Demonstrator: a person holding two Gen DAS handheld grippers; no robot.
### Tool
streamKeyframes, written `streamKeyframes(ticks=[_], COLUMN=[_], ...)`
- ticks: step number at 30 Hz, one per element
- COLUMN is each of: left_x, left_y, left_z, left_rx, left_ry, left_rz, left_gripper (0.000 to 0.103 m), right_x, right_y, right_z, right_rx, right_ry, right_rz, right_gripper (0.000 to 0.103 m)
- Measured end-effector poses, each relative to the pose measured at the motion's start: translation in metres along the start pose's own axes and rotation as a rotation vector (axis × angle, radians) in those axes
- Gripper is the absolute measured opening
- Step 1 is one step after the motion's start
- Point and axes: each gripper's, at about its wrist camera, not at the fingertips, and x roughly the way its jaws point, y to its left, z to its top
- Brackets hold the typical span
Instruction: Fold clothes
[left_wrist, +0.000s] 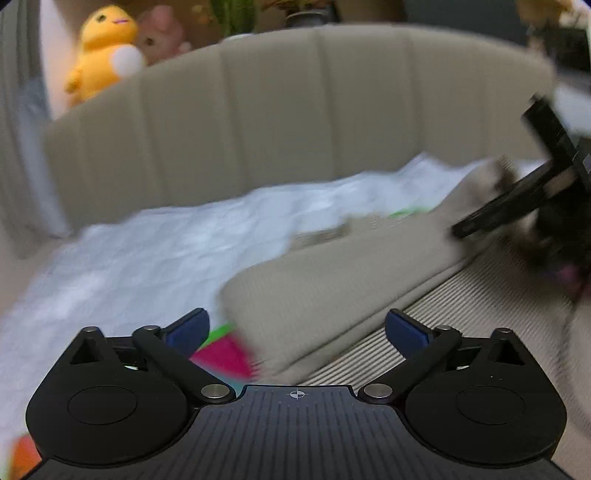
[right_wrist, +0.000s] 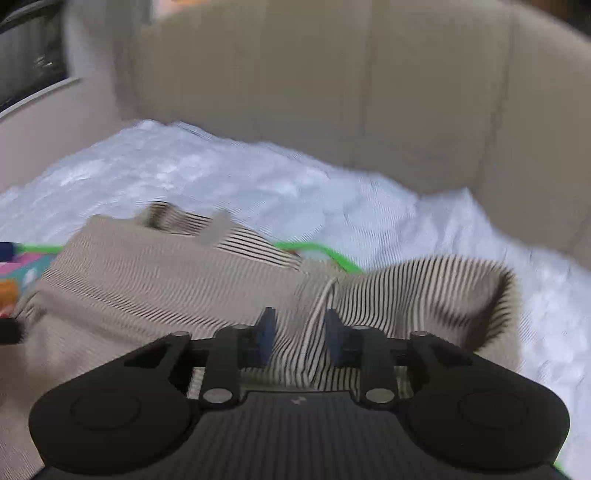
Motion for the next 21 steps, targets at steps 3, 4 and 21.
streamKeyframes(ticks=[3,4,21], left_x=[0.021,0.027,0.023], left_y=[0.000,-0.001,-0.015], left_z=[-0.002,-0.006,-0.038], left_rx=[-0.166,-0.192,-0.096], left_ry=[0.084,0.106,0.165], left_rz=[-0.107,-0.107,-0.086], left_gripper=[0.103,0.103,0.103], right_x=[-0.033,-0.037,-0.067], right_y=[0.014,0.020,0.000], right_z=[-0.027,-0.035,0.056], right_rx=[-0.213,-0.276,-0.040], right_ry=[-0.027,-0.021,-0.150], right_rz=[-0.070,-0.098,-0.124], right_gripper=[0.050,0.050,0.006])
